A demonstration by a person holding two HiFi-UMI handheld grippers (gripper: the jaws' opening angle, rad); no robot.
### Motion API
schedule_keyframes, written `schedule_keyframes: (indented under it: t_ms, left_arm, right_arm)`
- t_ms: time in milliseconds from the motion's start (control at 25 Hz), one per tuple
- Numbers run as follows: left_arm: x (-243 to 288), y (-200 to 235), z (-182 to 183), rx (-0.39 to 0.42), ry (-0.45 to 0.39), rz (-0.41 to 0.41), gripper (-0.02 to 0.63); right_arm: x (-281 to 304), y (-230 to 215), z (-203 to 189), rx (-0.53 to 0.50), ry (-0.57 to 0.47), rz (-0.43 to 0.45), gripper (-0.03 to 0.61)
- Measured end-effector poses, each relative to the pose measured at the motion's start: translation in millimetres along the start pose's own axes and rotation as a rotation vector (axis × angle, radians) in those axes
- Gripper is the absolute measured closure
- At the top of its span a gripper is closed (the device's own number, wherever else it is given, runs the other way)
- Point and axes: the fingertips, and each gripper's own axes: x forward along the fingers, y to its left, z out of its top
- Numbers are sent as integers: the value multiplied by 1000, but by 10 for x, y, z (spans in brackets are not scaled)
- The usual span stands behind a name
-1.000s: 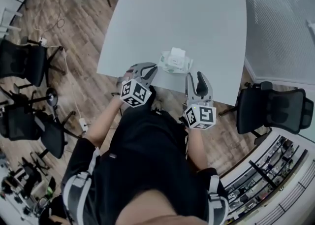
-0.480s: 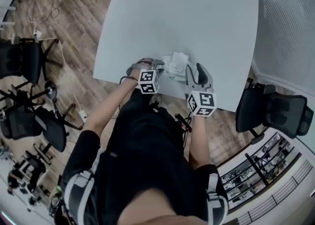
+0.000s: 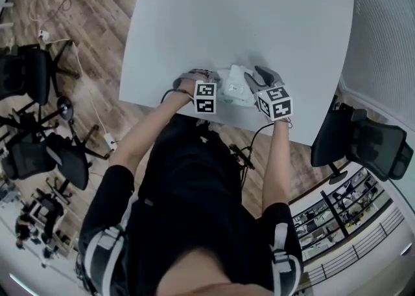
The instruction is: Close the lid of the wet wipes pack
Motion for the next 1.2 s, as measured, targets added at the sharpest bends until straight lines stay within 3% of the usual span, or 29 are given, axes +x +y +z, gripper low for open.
schedule_keyframes:
  t_ms: [360, 600, 880, 1200]
  left_arm:
    - [72, 61, 41, -33, 10, -70, 500]
    - [57, 62, 15, -34, 1, -68, 500]
    - [12, 36, -28, -53, -1, -61, 500]
    - [29, 19, 7, -83, -3, -46, 500]
  right_arm:
    - [690, -249, -567, -105, 384, 322, 394]
    - [882, -163, -765, -99, 525, 488, 407]
    - [683, -32, -539, -168, 505, 481, 495]
    - [287, 397, -571, -198, 394, 466, 503]
